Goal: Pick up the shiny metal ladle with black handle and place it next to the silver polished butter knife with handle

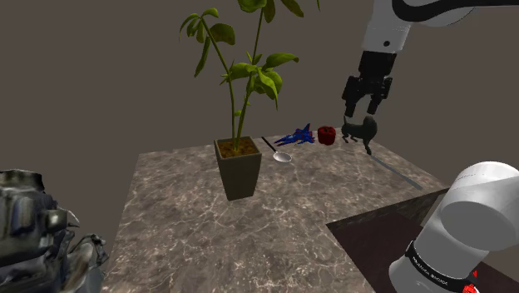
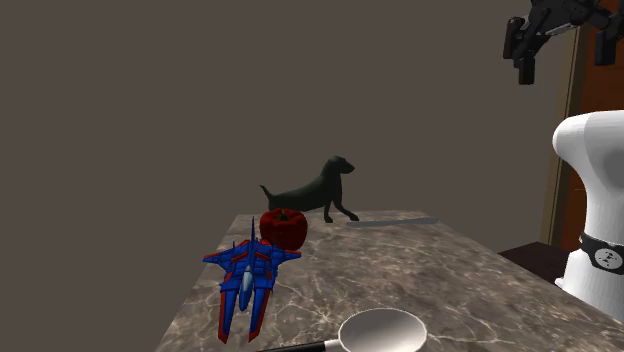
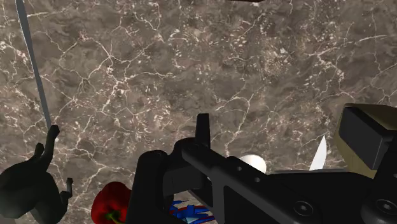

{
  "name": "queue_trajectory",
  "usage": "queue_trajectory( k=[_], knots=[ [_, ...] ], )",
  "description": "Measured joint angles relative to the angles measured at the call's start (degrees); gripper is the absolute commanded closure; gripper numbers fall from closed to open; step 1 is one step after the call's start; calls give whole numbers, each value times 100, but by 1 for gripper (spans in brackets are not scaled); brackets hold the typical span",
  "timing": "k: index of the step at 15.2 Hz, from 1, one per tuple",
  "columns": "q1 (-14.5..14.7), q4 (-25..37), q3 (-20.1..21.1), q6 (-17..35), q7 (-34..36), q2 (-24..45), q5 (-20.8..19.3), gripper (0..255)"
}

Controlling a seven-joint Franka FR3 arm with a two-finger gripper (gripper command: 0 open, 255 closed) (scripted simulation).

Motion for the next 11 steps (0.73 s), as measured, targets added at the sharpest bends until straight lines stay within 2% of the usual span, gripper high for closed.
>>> queue_trajectory(
  k=[3,11],
  knots=[
    [-7,-67,-4,241,6,155,2,0],
    [-31,-119,-37,1833,36,1532,47,0]
  ],
)
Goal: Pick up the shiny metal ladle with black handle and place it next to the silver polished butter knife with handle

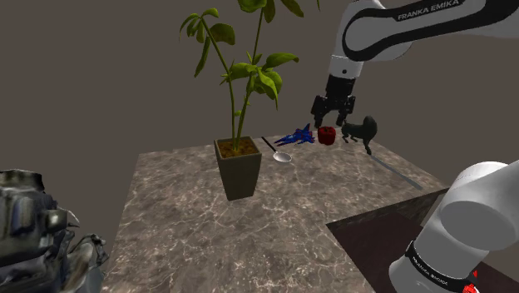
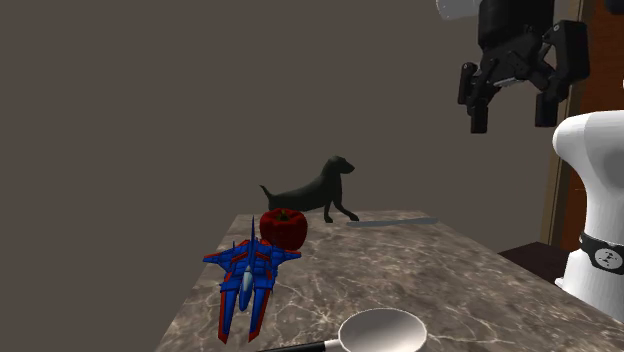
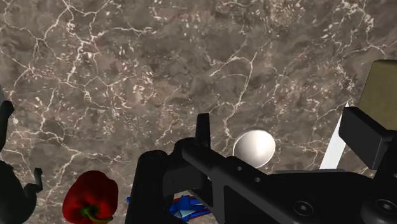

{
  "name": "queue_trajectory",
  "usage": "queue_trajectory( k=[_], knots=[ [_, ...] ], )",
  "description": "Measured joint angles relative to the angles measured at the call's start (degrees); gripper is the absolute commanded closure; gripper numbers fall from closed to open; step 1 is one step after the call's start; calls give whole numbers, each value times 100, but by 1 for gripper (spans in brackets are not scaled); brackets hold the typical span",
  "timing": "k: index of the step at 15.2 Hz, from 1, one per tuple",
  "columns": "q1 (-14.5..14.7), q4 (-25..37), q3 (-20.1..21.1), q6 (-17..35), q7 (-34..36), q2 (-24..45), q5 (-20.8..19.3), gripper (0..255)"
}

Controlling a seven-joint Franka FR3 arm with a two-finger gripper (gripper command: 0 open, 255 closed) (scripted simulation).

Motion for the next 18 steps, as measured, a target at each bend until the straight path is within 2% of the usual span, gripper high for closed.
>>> queue_trajectory(
  k=[5,11,18],
  knots=[
    [-2,193,-23,900,20,975,56,0],
    [6,776,-54,1779,24,2301,164,0],
    [-21,1738,-86,2462,0,3791,321,0]
  ],
)
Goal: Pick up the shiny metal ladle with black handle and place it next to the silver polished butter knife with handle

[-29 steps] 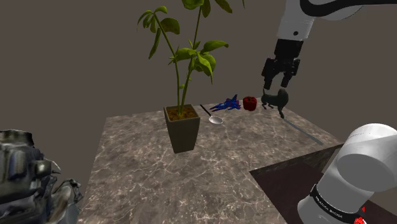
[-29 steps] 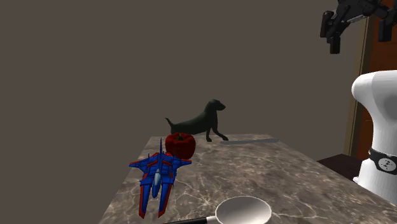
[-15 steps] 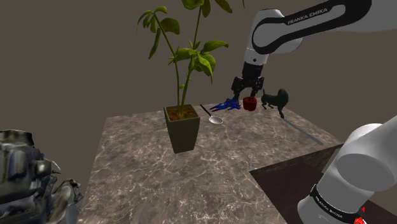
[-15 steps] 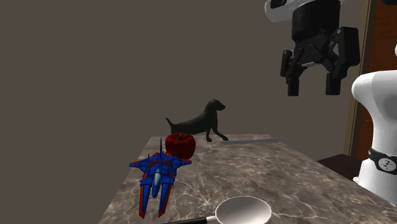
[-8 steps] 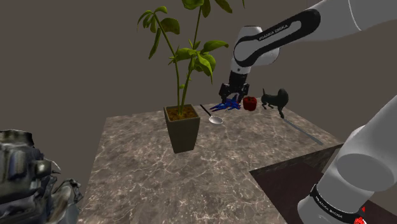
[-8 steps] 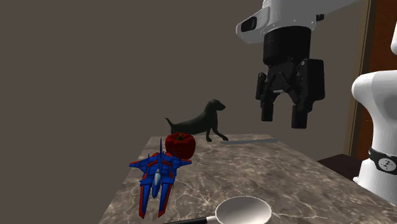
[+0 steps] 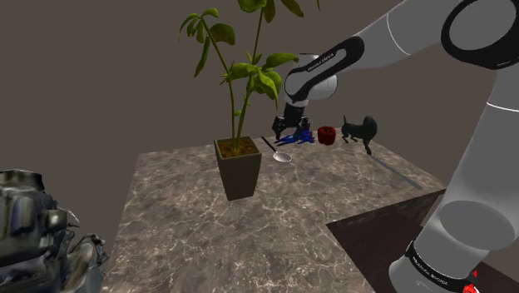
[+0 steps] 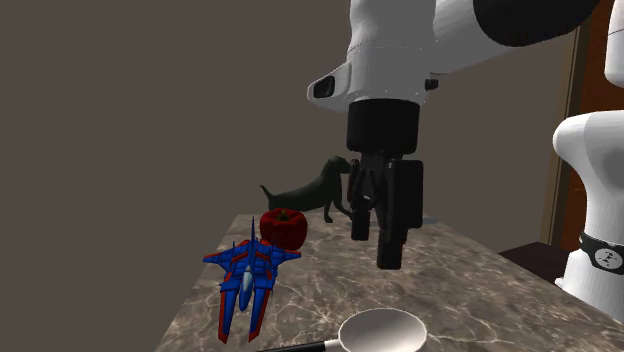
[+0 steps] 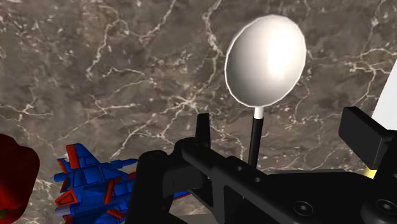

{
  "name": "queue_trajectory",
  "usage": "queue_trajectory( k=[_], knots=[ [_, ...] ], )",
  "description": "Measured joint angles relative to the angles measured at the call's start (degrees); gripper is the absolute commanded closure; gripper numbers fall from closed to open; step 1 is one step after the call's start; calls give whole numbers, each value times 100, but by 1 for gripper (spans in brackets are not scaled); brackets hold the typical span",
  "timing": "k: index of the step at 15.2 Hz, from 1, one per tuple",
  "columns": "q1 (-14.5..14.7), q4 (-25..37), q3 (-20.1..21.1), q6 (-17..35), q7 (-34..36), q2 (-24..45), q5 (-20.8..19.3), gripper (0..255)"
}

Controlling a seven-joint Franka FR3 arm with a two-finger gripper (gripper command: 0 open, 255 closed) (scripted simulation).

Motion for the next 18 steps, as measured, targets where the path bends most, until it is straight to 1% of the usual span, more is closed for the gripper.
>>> queue_trajectory(
  k=[3,8,12,18],
  knots=[
    [-19,478,0,207,2,624,69,0],
    [-85,1607,6,343,5,1783,174,0],
    [-98,1792,24,527,-4,2132,211,0],
    [-112,1828,47,749,-36,2389,247,0]
  ],
)
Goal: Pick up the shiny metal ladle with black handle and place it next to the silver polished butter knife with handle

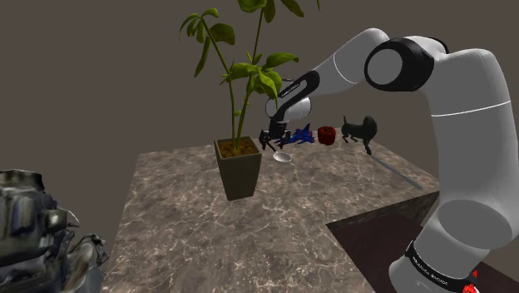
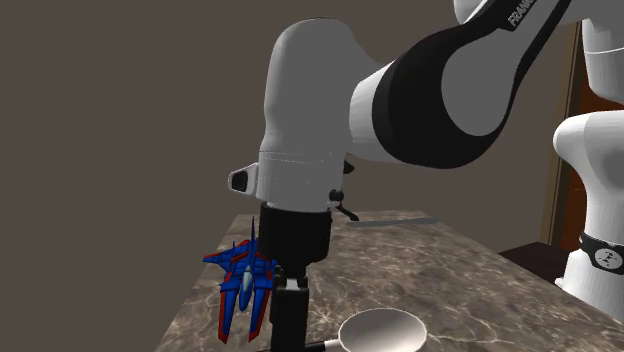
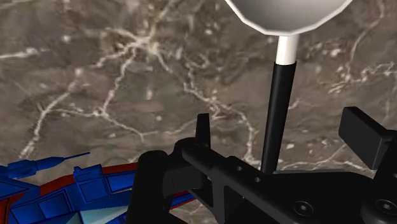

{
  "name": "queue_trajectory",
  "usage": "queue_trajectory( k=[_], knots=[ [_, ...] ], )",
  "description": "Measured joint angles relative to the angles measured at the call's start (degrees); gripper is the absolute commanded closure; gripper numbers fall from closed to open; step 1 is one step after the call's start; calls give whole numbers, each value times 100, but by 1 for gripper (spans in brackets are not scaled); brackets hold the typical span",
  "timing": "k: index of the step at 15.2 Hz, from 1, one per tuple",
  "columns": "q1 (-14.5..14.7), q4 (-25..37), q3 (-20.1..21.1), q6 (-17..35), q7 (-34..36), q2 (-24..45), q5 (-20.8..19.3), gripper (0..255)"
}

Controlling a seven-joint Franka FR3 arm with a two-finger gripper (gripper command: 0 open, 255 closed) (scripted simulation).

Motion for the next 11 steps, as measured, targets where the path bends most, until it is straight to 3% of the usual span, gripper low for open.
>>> queue_trajectory(
  k=[5,6,11],
  knots=[
    [0,-2,1,13,-1,10,2,0],
    [0,-2,1,13,-1,10,2,255],
    [-5,6,-4,10,-2,6,0,255]
  ],
)
